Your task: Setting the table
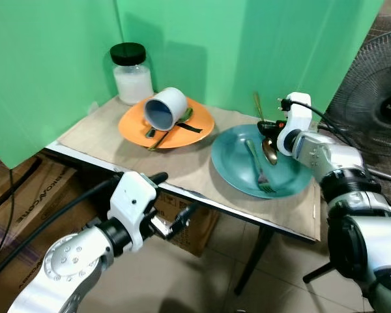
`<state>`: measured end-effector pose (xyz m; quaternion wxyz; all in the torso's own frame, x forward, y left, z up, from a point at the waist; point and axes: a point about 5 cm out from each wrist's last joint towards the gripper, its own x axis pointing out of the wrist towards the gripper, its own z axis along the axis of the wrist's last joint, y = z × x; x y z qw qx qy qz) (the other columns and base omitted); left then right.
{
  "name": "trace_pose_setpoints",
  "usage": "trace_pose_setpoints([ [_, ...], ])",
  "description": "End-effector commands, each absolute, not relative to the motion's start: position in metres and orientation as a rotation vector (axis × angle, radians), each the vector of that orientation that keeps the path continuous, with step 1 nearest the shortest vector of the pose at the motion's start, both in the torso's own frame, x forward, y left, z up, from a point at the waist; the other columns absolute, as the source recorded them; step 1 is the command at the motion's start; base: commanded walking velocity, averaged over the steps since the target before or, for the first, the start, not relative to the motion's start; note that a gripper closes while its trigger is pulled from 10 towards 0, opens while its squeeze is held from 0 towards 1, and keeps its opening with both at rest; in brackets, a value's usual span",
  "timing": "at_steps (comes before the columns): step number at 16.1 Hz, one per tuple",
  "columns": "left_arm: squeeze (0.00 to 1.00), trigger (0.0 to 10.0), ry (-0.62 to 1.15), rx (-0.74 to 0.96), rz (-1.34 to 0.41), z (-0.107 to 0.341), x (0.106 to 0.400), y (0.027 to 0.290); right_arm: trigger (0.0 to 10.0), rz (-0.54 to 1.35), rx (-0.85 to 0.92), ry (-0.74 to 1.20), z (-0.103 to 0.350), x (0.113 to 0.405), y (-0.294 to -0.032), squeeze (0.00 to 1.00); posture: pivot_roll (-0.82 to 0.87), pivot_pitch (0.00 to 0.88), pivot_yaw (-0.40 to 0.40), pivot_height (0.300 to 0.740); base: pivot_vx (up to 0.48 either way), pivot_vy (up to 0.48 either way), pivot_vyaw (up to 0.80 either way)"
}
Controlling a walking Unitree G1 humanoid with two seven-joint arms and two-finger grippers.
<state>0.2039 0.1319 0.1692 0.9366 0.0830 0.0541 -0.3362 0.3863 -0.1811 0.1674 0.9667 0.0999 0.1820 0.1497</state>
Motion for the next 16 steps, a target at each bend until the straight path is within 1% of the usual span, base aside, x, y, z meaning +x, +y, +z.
trace_pose_setpoints([
  [1, 0.00, 10.0, 0.103, 0.183, -0.646, 0.169, 0.208, 0.133, 0.0, 0.348, 0.218, 0.325, 0.182, 0.380, -0.183, 0.00, -0.05, 0.003, 0.010, 0.740, 0.000, 0.000, 0.00],
  [2, 0.00, 10.0, 0.083, 0.176, -0.602, 0.171, 0.214, 0.133, 0.0, 0.385, 0.216, 0.257, 0.192, 0.366, -0.186, 0.00, -0.05, 0.000, 0.027, 0.740, 0.000, 0.000, 0.00],
  [3, 0.00, 10.0, 0.065, 0.174, -0.552, 0.173, 0.219, 0.133, 2.5, 0.414, 0.213, 0.190, 0.201, 0.349, -0.188, 0.00, -0.05, 0.000, 0.031, 0.740, 0.000, 0.000, 0.00],
  [4, 0.00, 10.0, 0.044, 0.165, -0.507, 0.175, 0.223, 0.132, 10.0, 0.441, 0.224, 0.126, 0.208, 0.331, -0.188, 0.00, -0.06, 0.000, 0.038, 0.740, 0.000, 0.000, 0.00],
  [5, 0.00, 10.0, 0.036, 0.163, -0.489, 0.176, 0.223, 0.132, 10.0, 0.442, 0.223, 0.103, 0.210, 0.323, -0.188, 0.00, -0.06, 0.000, 0.039, 0.740, 0.000, 0.000, 0.00],
  [6, 0.00, 10.0, 0.029, 0.148, -0.443, 0.177, 0.225, 0.132, 10.0, 0.450, 0.157, 0.043, 0.215, 0.307, -0.187, 0.00, -0.06, 0.000, 0.042, 0.740, 0.000, 0.000, 0.00],
  [7, 0.00, 10.0, 0.018, 0.138, -0.400, 0.178, 0.226, 0.132, 10.0, 0.436, 0.137, 0.007, 0.219, 0.289, -0.183, 0.00, -0.06, 0.000, 0.047, 0.740, 0.000, 0.000, -0.57],
  [8, 0.00, 10.0, 0.012, 0.133, -0.385, 0.178, 0.226, 0.131, 10.0, 0.423, 0.140, -0.006, 0.221, 0.278, -0.180, 0.00, -0.06, 0.000, 0.047, 0.740, 0.000, 0.000, -0.57],
  [9, 0.00, 10.0, 0.011, 0.132, -0.384, 0.178, 0.226, 0.131, 10.0, 0.421, 0.140, -0.008, 0.221, 0.277, -0.180, 0.00, -0.06, 0.000, 0.047, 0.740, 0.000, 0.000, -0.57],
  [10, 0.00, 10.0, 0.015, 0.146, -0.330, 0.176, 0.227, 0.138, 10.0, 0.401, 0.113, -0.007, 0.219, 0.268, -0.170, 0.00, -0.07, 0.000, 0.043, 0.740, 0.000, 0.000, -0.80],
  [12, 0.00, 10.0, 0.020, 0.137, -0.187, 0.174, 0.220, 0.147, 10.0, 0.359, 0.032, 0.011, 0.206, 0.243, -0.160, 0.00, -0.03, 0.005, -0.001, 0.740, 0.000, 0.000, -0.80],
  [14, 0.00, 10.0, 0.021, 0.133, -0.157, 0.174, 0.214, 0.152, 10.0, 0.363, 0.018, 0.019, 0.201, 0.238, -0.154, 0.00, -0.03, 0.013, -0.023, 0.740, 0.000, 0.000, -0.80],
  [15, 0.00, 10.0, 0.027, 0.135, -0.135, 0.173, 0.207, 0.156, 10.0, 0.360, -0.009, 0.026, 0.197, 0.235, -0.151, 0.00, -0.01, 0.019, -0.036, 0.740, 0.000, 0.000, -0.80],
  [16, 0.00, 10.0, 0.029, 0.148, -0.131, 0.173, 0.203, 0.157, 10.0, 0.347, -0.019, 0.037, 0.193, 0.233, -0.154, 0.00, -0.01, 0.018, -0.034, 0.740, 0.000, 0.000, -0.80],
])
